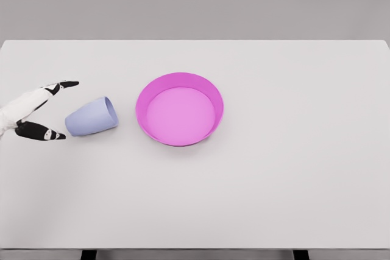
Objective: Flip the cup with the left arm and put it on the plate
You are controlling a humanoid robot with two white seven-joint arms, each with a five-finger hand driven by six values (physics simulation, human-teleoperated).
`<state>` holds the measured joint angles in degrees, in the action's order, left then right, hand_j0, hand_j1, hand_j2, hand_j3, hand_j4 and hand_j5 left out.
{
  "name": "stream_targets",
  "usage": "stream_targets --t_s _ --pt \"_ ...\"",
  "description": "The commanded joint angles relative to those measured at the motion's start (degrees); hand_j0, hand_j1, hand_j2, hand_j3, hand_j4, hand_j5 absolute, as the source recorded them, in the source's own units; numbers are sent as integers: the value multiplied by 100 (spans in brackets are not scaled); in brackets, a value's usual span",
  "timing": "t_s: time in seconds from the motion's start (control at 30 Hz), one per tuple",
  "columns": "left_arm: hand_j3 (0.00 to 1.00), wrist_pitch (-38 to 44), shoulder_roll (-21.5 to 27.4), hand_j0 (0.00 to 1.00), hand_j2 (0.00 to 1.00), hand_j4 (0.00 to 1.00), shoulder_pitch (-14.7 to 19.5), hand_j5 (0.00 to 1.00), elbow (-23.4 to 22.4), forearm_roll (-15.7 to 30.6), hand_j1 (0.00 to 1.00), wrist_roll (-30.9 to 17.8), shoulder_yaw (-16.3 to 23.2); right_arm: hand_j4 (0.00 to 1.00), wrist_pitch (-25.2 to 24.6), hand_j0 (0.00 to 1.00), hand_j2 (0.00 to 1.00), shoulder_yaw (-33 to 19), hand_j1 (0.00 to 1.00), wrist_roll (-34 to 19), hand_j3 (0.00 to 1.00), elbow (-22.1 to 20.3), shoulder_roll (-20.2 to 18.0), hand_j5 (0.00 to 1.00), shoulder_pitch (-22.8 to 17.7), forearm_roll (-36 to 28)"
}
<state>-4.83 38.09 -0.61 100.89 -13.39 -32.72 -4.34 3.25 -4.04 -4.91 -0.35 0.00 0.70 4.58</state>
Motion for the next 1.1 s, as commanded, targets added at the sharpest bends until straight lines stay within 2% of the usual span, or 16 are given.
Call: stream_targets --t_s 0.0,0.2,0.37,0.43,0.63,0.73,1.07 --pt "100 123 -136 100 100 100 0 100 19 -138 100 -33 153 100 0 100 100 0 100 -1 100 0 0 100 0 -1" --pt "100 167 -188 100 100 100 26 100 19 -138 100 -77 197 100 0 100 100 0 100 -1 100 0 0 100 0 -1" --pt "100 140 -311 100 100 100 290 100 19 -155 100 -228 566 100 0 100 100 0 100 -1 100 0 0 100 0 -1" --pt "100 149 -426 100 100 100 316 100 19 -164 100 -228 584 100 0 100 100 0 100 -1 100 0 0 100 0 -1" --pt "100 228 -777 100 100 100 413 100 10 -700 100 -228 593 100 0 100 100 0 100 -1 100 0 0 100 0 -1" --pt "100 439 -821 100 100 100 439 100 1 -727 100 -228 584 100 0 100 100 0 100 -1 100 0 0 100 0 -1" --pt "100 246 -1102 100 100 100 466 100 -87 -718 100 -228 584 100 0 100 100 0 100 -1 100 0 0 100 0 -1"
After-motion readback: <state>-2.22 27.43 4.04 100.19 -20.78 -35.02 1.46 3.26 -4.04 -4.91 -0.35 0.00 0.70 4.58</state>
